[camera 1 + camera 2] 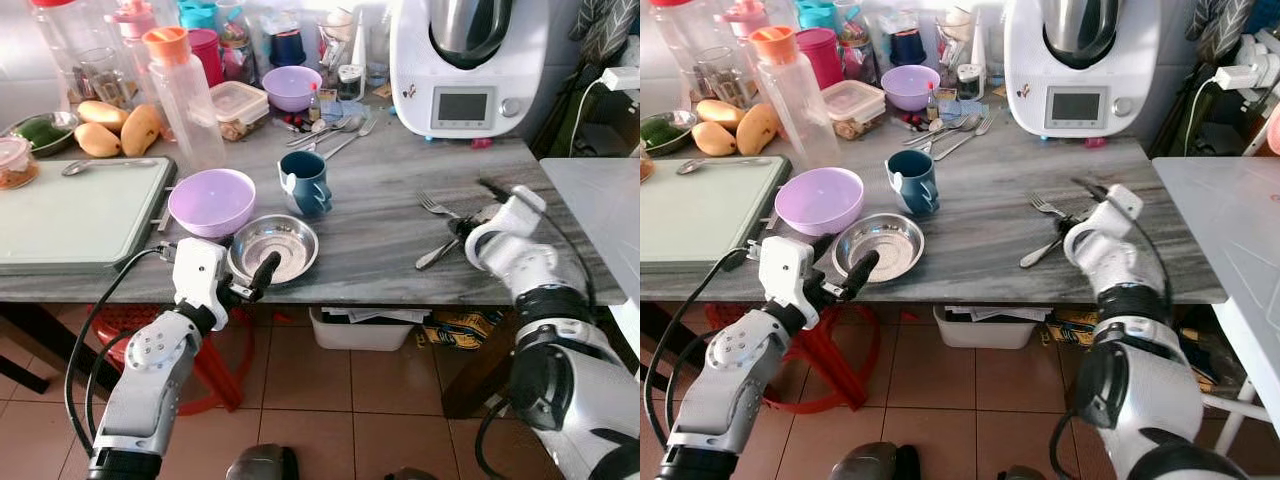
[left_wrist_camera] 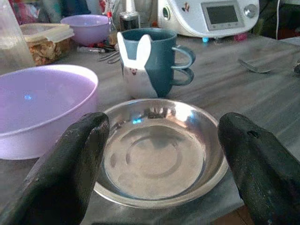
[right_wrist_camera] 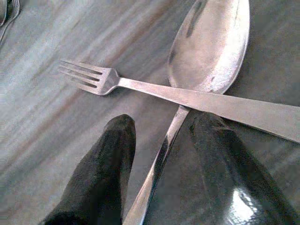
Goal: Setting the table
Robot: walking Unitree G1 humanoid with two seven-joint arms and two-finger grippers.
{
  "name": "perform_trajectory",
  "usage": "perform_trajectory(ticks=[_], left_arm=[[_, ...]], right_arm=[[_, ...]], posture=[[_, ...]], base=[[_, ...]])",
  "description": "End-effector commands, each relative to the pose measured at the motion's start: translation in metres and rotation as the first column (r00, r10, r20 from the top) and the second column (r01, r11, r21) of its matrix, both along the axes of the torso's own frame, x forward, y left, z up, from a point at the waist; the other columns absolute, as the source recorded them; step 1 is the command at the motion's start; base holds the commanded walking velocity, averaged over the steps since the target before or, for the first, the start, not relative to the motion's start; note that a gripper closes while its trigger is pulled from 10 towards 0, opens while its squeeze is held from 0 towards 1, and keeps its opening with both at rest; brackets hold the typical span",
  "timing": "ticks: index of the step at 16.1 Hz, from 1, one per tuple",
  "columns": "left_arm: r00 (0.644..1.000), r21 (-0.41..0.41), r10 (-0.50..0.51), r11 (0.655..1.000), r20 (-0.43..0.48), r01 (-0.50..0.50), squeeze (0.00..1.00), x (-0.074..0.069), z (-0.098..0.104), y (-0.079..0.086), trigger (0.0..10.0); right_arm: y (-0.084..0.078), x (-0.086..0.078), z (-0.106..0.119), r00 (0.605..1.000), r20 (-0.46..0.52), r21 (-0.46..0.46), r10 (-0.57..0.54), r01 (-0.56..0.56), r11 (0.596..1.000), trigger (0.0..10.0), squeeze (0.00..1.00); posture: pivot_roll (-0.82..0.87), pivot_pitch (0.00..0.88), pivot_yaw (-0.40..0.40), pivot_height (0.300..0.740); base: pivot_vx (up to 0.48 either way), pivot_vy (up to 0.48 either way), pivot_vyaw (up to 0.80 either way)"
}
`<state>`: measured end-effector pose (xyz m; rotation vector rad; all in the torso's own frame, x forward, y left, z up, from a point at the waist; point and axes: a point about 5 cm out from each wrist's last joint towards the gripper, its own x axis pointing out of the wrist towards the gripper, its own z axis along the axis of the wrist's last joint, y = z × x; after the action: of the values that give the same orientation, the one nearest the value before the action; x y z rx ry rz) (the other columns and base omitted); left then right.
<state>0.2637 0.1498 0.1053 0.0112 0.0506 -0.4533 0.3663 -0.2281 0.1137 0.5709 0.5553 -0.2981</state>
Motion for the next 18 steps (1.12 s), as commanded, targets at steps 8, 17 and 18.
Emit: perform_trajectory(ticks=[8, 17, 18], left_arm=[[0.997, 0.015, -0.074, 0.997, -0.033, 0.075, 0.00, -0.006, -0.001, -0.007, 10.0], [0.995, 0.024, -0.090, 0.996, -0.048, 0.092, 0.00, -0.007, -0.002, -0.008, 10.0], [0.995, 0.024, -0.090, 0.996, -0.049, 0.091, 0.00, -0.007, -0.003, -0.008, 10.0]], right_arm=[[0.012, -0.016, -0.038, 0.956, -0.201, -0.209, 0.212, -0.254, 0.944, 10.0, 0.00], [-0.002, -0.023, -0.038, 0.948, -0.201, -0.198, 0.245, -0.284, 0.938, 0.0, 0.00], [0.000, -0.025, -0.037, 0.944, -0.196, -0.201, 0.265, -0.303, 0.932, 0.0, 0.00]], posture=[[0.02, 0.037, 0.075, 0.740], [0.03, 0.025, 0.069, 0.740], [0.03, 0.023, 0.070, 0.740]], base=[[0.000, 0.000, 0.00], [0.000, 0.000, 0.00], [0.000, 0.000, 0.00]])
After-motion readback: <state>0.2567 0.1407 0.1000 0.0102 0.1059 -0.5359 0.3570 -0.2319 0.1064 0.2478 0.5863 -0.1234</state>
